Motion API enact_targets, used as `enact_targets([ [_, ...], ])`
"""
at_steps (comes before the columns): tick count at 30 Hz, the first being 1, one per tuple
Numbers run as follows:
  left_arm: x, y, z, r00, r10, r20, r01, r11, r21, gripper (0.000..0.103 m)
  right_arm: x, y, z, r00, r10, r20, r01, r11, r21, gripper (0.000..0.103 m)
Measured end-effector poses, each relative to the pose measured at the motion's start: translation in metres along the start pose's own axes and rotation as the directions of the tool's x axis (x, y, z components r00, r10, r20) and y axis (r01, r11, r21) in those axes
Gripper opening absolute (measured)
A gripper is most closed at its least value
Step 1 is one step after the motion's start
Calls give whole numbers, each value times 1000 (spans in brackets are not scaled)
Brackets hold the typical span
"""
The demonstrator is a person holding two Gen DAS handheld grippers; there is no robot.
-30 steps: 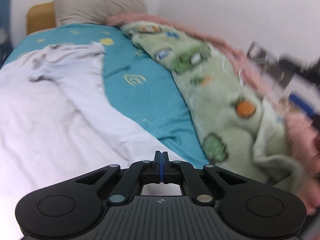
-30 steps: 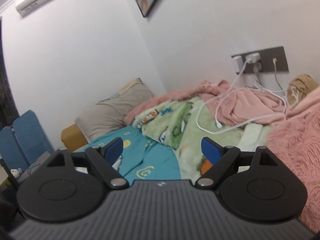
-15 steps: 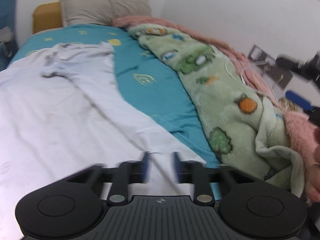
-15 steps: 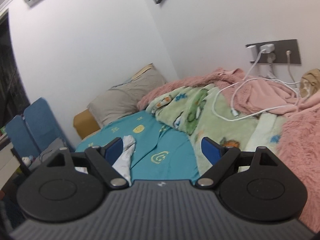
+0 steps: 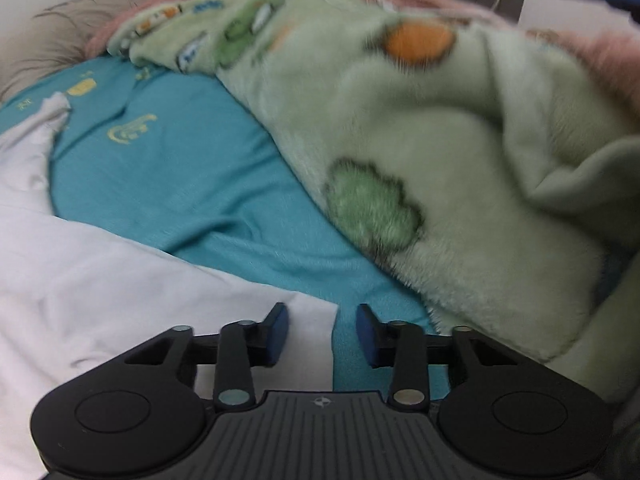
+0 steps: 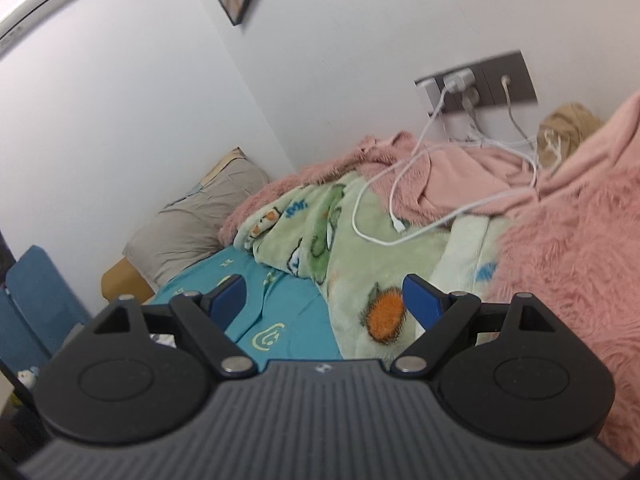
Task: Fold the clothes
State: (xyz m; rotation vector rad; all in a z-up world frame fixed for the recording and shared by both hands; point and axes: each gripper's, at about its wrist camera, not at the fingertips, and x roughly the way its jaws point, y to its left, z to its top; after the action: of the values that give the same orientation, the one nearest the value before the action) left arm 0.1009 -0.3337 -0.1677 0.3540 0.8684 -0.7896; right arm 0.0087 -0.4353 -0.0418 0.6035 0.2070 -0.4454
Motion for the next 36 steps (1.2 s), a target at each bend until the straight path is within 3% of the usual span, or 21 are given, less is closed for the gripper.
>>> enact_targets([
  [4, 12, -5, 2, 1000, 10, 4, -10, 1000, 13, 36, 9, -6, -1, 1000, -2, -13, 2, 999, 33, 87],
  [6, 13, -6, 1, 999, 41, 2, -41, 999, 20, 14, 13, -7, -2, 1000, -2, -20, 3, 999, 42, 87],
  [11, 5, 4, 1, 999, 32, -6, -32, 999, -24, 3, 19, -12, -1, 1000, -16, -20, 17, 998, 55, 87],
  [16, -21, 20, 6, 1000, 7, 20, -5, 994, -113, 2, 15, -12, 0, 999, -31, 10, 31, 998, 47, 87],
  [20, -74, 42, 8, 995, -2, 102, 20, 984, -178, 2, -1, -9, 0, 994, -60, 92, 58, 998, 19, 87],
  [23, -116, 64, 4, 990, 6, 138, 27, 972, -233, 2, -6, -5, 0, 995, -36, 97, 34, 999, 14, 87],
  [27, -181, 98, -10, 981, 32, 191, 32, 947, -320, 2, -13, 9, -1, 996, 21, 87, -18, 999, -33, 87],
  [31, -251, 133, -42, 972, 49, 232, 56, 905, -423, 2, -18, 31, -5, 994, 97, 54, -90, 988, -123, 87],
  [32, -264, 139, -54, 972, 59, 227, 50, 893, -447, 2, -18, 37, -7, 992, 124, 30, -118, 982, -144, 87],
  [36, -283, 162, -102, 993, 89, 80, -29, 827, -562, 0, -17, 60, -16, 986, 163, -43, -168, 966, -199, 87],
])
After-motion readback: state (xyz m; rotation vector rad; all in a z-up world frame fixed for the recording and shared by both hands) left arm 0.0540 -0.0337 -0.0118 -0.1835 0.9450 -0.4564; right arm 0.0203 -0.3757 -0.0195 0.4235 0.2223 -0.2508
